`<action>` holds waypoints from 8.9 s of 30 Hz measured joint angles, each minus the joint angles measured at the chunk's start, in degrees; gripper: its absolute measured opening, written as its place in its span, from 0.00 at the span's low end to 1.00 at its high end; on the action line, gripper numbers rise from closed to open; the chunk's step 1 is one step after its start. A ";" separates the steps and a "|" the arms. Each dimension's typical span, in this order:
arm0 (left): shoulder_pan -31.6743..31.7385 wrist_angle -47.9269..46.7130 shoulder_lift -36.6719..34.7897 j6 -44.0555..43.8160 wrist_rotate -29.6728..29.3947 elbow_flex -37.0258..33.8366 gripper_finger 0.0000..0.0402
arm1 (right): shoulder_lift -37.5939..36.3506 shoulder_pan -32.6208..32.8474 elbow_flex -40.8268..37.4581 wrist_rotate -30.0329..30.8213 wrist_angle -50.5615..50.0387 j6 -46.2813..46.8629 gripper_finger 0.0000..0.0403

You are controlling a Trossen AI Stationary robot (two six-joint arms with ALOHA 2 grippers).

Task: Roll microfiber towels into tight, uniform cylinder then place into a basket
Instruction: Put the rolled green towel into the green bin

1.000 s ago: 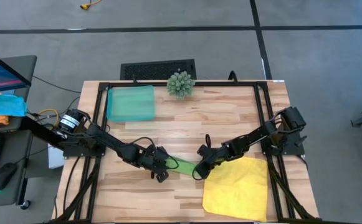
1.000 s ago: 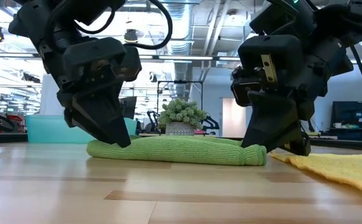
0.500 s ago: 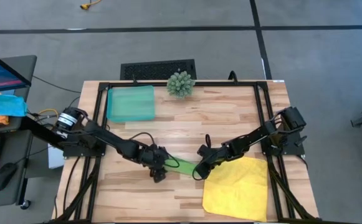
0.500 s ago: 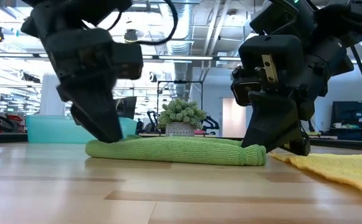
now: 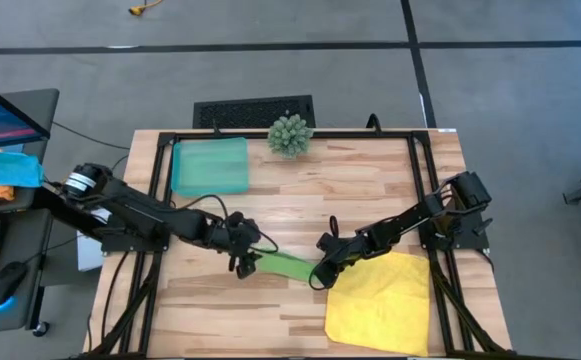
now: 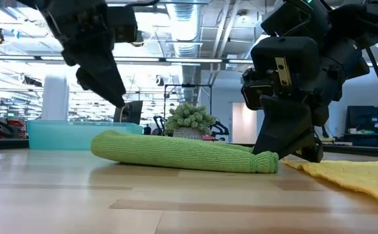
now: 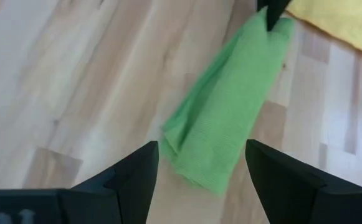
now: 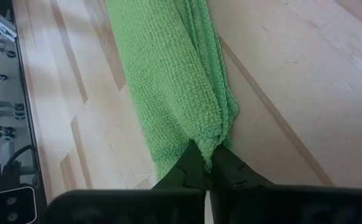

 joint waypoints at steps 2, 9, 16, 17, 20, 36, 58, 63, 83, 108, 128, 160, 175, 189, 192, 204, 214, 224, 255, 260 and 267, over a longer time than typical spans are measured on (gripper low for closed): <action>1.05 0.08 0.66 0.72 0.71 0.03 0.58 | 0.00 0.00 0.00 0.00 0.02 -0.02 0.04; 2.76 0.61 5.16 -0.86 1.11 0.04 0.58 | 0.00 0.04 -0.02 -0.01 0.07 -1.13 0.04; 2.48 -4.01 5.51 -4.07 6.30 0.02 0.58 | 0.00 0.42 -0.04 0.09 0.13 -1.53 0.06; 2.48 -6.09 4.33 -4.30 5.92 0.02 0.58 | 0.00 0.57 -0.04 0.18 0.13 -1.53 0.06; 2.53 -9.72 0.33 -5.44 2.38 -0.38 0.58 | 0.00 0.82 -0.04 0.40 0.13 -1.53 0.05; 2.48 31.32 -9.88 -11.41 7.31 -21.89 0.58 | 0.00 1.03 -0.07 1.09 0.29 -1.57 0.04; 2.95 38.36 4.40 -17.41 9.13 -21.76 0.58 | 0.01 0.36 -0.02 1.36 0.13 -1.55 0.04; 2.94 42.73 6.12 -15.86 11.79 -21.70 0.58 | 0.01 0.39 -0.04 1.56 0.25 -1.55 0.06; 5.47 55.19 15.65 -13.85 10.34 -21.62 0.57 | 0.02 0.39 -0.04 1.69 0.28 -1.70 0.05; 4.03 39.01 0.69 -4.89 5.12 -21.57 0.02 | 0.40 -5.13 7.91 4.57 -3.08 -13.27 0.04; 11.85 -0.37 -35.72 -3.04 -20.52 -21.64 0.03 | 0.09 -22.19 24.37 4.09 -5.55 -30.08 0.03; 39.12 -21.84 -36.72 8.88 -28.48 -13.91 0.03 | 31.98 -32.95 70.58 -1.76 -22.23 -42.03 0.04; 42.39 -18.64 -24.67 9.01 -28.46 -16.68 0.03 | 32.92 -33.68 71.65 -3.64 -25.73 -42.88 0.03; 42.54 -19.69 -24.02 9.18 -29.54 -16.70 0.03 | 36.58 -32.26 71.78 -2.14 -24.58 -43.24 0.04; 42.70 -19.79 -24.02 9.19 -29.36 -16.70 0.03 | 36.54 -32.37 71.84 -2.14 -25.86 -43.12 0.04; 44.05 -20.21 -24.02 10.44 -24.14 -16.65 0.03 | 35.87 -32.06 75.81 -1.92 -36.59 -43.08 0.03; 44.01 -22.62 -24.06 9.60 -14.64 -16.54 0.03 | 34.99 -29.57 76.61 -1.88 -45.40 -42.12 0.03; 44.07 -23.58 -24.06 7.87 -11.00 -16.60 0.04 | 34.99 -29.29 80.52 -2.14 -50.21 -41.53 0.04; 44.16 -25.01 -24.00 9.28 -9.33 -15.48 0.42 | 34.91 -29.24 81.09 -2.15 -54.54 -43.45 0.10; 44.14 -24.94 -24.00 11.06 -9.94 -13.50 0.39 | 34.87 -28.90 81.09 -2.16 -54.61 -43.50 0.16; 44.12 -24.87 -24.02 13.30 -10.00 -11.46 0.34 | 34.84 -28.87 81.09 -2.16 -54.71 -43.50 0.31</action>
